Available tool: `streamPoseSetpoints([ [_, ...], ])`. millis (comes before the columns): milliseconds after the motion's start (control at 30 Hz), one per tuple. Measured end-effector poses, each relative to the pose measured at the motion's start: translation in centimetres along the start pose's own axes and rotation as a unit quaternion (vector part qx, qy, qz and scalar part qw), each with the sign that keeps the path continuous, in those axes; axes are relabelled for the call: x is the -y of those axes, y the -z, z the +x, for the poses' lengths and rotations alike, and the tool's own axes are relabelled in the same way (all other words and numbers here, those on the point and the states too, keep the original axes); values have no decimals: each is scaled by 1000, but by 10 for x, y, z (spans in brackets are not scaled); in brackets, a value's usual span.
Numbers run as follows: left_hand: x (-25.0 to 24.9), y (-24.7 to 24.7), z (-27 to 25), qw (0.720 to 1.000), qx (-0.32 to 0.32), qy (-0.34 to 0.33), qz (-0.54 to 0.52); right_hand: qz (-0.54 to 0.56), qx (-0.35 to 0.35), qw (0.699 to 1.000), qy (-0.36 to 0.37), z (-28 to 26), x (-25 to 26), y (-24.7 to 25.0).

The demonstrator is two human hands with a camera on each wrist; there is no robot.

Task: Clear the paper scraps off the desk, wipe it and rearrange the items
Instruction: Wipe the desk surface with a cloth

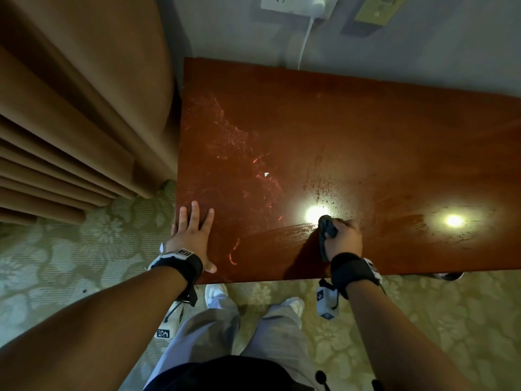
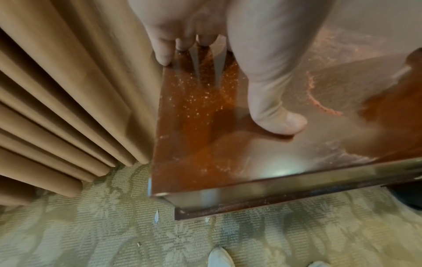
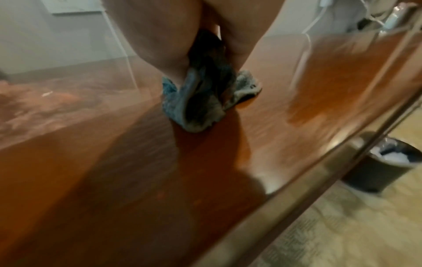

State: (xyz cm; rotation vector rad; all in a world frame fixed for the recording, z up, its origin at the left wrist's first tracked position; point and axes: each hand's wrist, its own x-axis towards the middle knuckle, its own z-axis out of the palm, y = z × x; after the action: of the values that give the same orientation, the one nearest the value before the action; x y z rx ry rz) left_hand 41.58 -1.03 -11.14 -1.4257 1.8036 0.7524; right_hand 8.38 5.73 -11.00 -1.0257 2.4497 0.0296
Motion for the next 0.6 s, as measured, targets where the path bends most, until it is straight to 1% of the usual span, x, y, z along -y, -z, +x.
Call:
streamPoseSetpoints([
  [67,0,1,2,1000,5,1,-1,11,9,1000,15,-9,17,-11],
  [100,0,1,3,1000,6,-1,1,8,17,999,39,-16,28,-17],
  [167,2,2,3,1000,8,-6,2,-17,30,992,124,-34,53,-28],
  [233,2,2,2,1000,7,-7,3,-43,64,972,224,-56,81,-40],
  [267,2,3,2,1000,6,-7,5,-54,90,960,260,-67,94,-45],
  [333,1,2,1,1000,4,-4,8,-68,130,941,305,-82,113,-54],
  [433,-1,3,2,1000,6,6,7,-66,148,934,319,-83,121,-61],
  [533,-3,4,1,1000,8,6,8,-74,160,924,338,-72,114,-58],
  [567,-3,5,-1,1000,8,6,7,-75,156,926,336,-67,110,-54],
  [600,-3,5,-2,1000,9,5,6,-70,145,933,322,-61,103,-50],
])
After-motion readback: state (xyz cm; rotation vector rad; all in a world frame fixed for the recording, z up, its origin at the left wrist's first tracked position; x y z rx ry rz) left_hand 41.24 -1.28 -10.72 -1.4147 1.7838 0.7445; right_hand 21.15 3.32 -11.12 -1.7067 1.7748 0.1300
